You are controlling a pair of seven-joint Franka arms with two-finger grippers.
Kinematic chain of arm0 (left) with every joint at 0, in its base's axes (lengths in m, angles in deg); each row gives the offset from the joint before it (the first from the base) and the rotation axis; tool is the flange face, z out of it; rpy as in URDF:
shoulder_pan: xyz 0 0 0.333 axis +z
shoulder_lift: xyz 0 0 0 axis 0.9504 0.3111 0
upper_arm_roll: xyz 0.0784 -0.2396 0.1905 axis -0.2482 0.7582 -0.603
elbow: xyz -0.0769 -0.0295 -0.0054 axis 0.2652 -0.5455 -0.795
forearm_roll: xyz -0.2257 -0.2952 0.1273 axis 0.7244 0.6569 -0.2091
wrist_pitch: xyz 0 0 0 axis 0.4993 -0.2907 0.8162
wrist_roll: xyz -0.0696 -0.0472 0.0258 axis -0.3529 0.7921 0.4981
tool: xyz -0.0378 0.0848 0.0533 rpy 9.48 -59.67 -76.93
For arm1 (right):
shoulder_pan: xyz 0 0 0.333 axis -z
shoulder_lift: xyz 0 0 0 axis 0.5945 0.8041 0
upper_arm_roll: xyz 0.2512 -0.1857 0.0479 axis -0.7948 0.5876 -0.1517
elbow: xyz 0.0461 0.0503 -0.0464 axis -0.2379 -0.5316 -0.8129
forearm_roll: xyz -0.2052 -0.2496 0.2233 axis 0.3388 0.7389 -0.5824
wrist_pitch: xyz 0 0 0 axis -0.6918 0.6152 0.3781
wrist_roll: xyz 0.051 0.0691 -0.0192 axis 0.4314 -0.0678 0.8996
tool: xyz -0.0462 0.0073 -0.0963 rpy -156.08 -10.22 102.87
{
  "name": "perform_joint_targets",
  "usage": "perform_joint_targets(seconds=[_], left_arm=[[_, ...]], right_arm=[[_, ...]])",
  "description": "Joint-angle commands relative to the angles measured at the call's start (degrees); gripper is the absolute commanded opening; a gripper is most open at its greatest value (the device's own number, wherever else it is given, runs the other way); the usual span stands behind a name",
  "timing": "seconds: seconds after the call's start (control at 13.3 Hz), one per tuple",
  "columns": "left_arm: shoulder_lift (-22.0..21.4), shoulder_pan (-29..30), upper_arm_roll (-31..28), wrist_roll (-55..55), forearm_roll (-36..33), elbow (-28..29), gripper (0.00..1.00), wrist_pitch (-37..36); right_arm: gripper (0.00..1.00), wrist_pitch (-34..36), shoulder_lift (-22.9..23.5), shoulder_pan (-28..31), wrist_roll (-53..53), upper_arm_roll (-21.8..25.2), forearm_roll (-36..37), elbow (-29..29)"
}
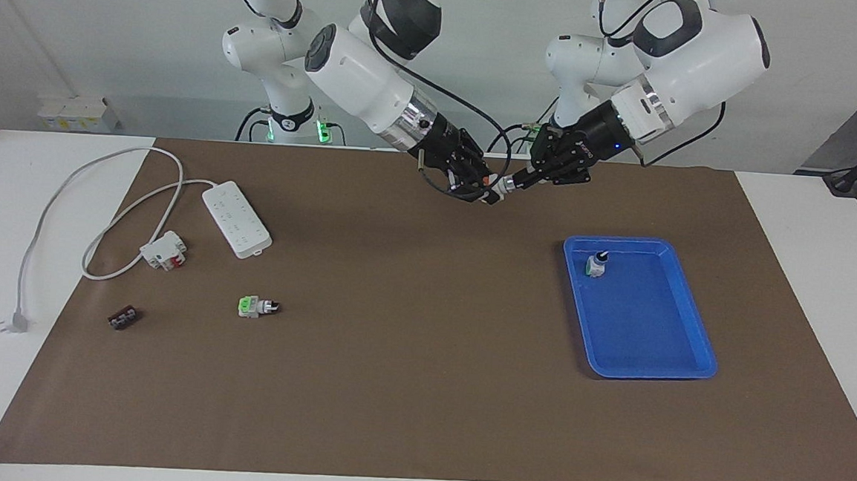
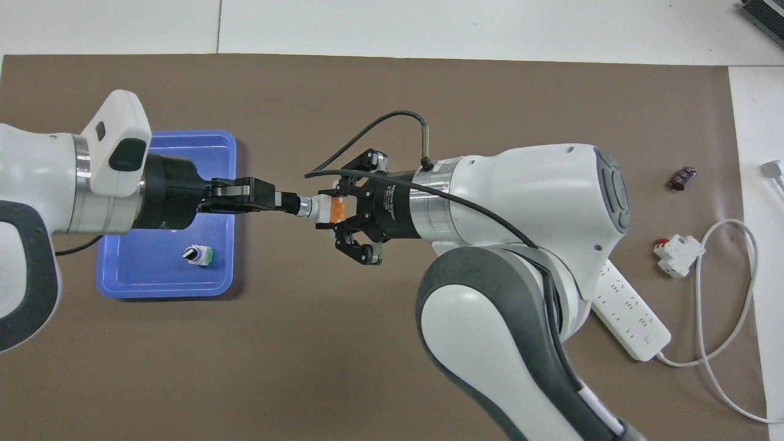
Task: Turn and place switch with both arms
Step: 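Bring the left gripper to the switch held by the right gripper, then grasp the switch with the left gripper and open the right gripper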
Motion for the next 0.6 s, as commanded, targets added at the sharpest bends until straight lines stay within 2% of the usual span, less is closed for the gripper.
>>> perform_joint_targets(seconds=[0.0, 0.15, 0.38, 0.53], left_arm=[[-2.57, -0.53, -0.78, 6.55, -3.57, 2.13, 0.0, -0.28], [-3.01, -0.44, -0.78, 9.01, -4.62, 1.96, 0.0, -3.26], [-3.54, -0.35, -0.78, 19.36, -8.49, 2.04, 0.0, -4.06], [-3.54, -0.27, -0.78, 22.54, -10.15, 2.04, 0.0, -4.33]], right_arm=[[0.0, 0.24, -0.11, 0.0, -0.25, 0.21, 0.11, 0.46], [0.0, 0.24, -0.11, 0.0, -0.25, 0.21, 0.11, 0.46], [0.0, 0.24, -0.11, 0.09, -0.25, 0.21, 0.11, 0.37], [0.0, 0.24, -0.11, 0.09, -0.25, 0.21, 0.11, 0.46]])
